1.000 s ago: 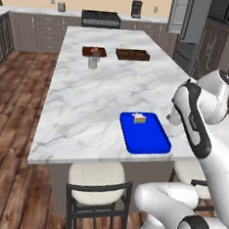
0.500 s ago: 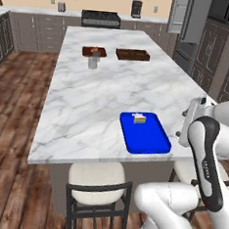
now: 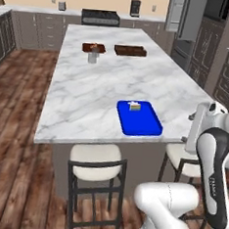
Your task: Take the cake and donut from the fridge and place them on the empty tray on the dining counter.
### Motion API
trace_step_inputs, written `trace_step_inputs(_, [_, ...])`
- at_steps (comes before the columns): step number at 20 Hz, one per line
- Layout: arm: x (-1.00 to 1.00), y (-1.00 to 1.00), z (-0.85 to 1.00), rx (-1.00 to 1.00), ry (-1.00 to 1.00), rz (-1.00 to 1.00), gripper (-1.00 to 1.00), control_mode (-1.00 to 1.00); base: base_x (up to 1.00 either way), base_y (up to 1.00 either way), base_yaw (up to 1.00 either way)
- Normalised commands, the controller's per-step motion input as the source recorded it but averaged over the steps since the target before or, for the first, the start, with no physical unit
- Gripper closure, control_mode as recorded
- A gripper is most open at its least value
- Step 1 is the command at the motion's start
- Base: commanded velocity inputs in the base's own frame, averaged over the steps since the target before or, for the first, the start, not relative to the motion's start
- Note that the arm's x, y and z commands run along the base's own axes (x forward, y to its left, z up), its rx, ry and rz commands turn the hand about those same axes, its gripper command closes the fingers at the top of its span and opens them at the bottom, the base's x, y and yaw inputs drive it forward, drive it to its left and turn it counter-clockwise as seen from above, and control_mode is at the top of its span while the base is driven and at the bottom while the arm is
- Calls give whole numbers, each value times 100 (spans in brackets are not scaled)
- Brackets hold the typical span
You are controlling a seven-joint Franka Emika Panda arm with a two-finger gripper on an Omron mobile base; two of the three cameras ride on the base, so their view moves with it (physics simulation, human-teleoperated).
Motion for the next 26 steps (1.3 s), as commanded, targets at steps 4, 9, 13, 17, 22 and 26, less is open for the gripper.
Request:
trace_step_inputs(4, [0, 0, 0, 0, 0, 0, -100, 100, -50, 71, 0])
trace_step_inputs(9, [0, 0, 0, 0, 0, 0, -100, 100, -18, 100, 0])
trace_step_inputs(13, [0, 0, 0, 0, 0, 0, -100, 100, -4, 100, 0])
trace_step_inputs(17, [0, 0, 0, 0, 0, 0, -100, 100, 0, 100, 0])
trace_step_inputs(22, [0, 0, 0, 0, 0, 0, -100, 100, 0, 100, 0])
trace_step_inputs(26, [0, 0, 0, 0, 0, 0, -100, 100, 5, 100, 0])
